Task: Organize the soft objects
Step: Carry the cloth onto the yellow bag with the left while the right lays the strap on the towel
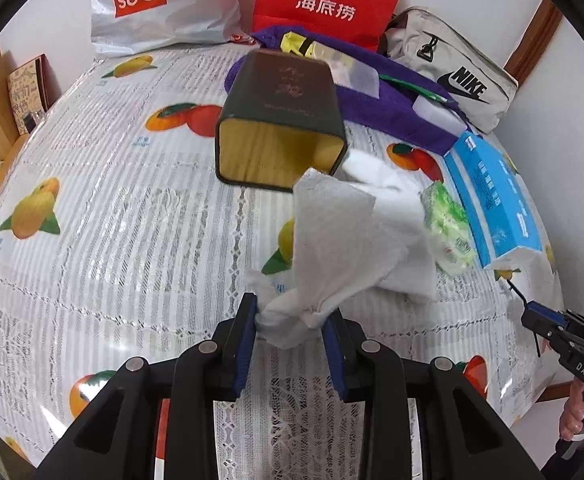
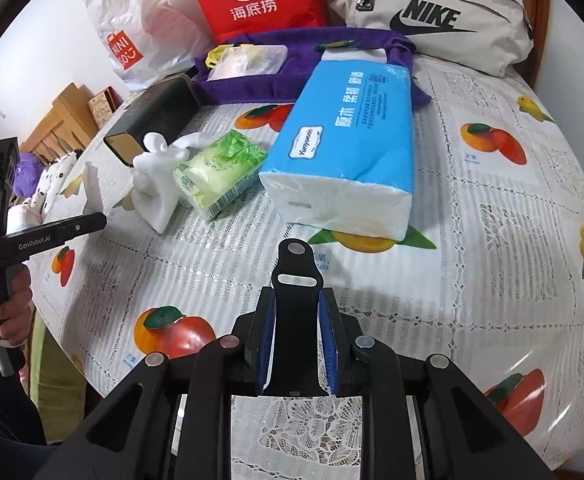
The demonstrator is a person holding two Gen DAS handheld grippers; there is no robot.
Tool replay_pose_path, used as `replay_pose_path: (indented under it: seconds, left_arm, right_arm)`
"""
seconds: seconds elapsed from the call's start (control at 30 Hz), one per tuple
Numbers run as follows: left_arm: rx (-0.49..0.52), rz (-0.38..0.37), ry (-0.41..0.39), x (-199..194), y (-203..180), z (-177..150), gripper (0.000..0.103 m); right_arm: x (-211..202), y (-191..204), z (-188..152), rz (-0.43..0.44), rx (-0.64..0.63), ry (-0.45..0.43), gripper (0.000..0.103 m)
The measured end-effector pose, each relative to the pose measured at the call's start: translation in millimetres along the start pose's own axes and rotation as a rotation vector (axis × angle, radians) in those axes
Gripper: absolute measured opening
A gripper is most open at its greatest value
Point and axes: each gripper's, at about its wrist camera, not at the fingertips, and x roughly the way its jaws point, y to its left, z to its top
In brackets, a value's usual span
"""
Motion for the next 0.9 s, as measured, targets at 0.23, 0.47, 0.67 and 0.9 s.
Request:
replay_pose_path:
  seconds: [0.23, 0.47, 0.67, 0.9]
  left_arm:
    - [0.013, 0.002, -0.043, -18, -8, 21, 0.03]
    - [0.026, -0.003, -0.093, -35, -12, 47, 0.03]
    - [0.017, -0.021, -0.114, -40, -13, 73, 0.03]
    - [0.036, -0.025, -0.124, -39, -17, 110, 0.03]
  right_arm:
    - [-21, 14, 12, 0.063, -0.044, -0.038, 0.022]
    - [-45, 29, 38, 0.097, -0.089, -0.097, 0.022]
    - [-55, 31, 70, 0.069, -0.121, -0.137, 0.022]
    - [-50, 20, 116, 0.066, -0.103, -0.167, 0.022]
